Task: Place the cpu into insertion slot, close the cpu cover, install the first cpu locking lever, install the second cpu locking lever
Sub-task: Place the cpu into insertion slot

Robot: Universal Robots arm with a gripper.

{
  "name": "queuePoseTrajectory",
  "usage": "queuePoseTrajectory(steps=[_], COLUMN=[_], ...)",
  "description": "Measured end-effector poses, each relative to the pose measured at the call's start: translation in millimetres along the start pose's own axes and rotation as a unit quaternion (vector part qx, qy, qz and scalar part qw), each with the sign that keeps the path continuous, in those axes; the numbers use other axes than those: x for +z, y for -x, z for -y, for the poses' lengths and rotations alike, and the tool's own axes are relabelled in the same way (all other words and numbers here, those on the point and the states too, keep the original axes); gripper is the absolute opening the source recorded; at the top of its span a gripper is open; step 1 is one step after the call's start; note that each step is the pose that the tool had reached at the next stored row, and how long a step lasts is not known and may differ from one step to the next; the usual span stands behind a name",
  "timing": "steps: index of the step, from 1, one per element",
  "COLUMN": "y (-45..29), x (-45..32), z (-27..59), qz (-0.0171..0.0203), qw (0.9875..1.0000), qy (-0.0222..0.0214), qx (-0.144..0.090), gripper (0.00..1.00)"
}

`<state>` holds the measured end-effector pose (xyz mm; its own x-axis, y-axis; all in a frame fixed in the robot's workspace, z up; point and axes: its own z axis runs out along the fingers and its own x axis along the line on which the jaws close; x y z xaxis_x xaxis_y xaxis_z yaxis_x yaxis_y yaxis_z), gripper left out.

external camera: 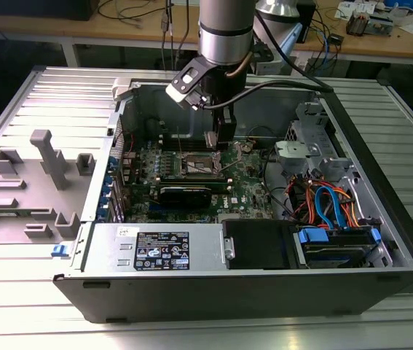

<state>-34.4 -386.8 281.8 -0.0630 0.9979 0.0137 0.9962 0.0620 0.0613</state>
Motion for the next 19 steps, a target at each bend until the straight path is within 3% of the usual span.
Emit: queuePoseTrajectory(steps=[19], y=[1.2], x=[5.2], z=[0.4], qz=[-0.0002], qw=[1.0000], qy=[0.0001], qx=[0.000], gripper=[0.54])
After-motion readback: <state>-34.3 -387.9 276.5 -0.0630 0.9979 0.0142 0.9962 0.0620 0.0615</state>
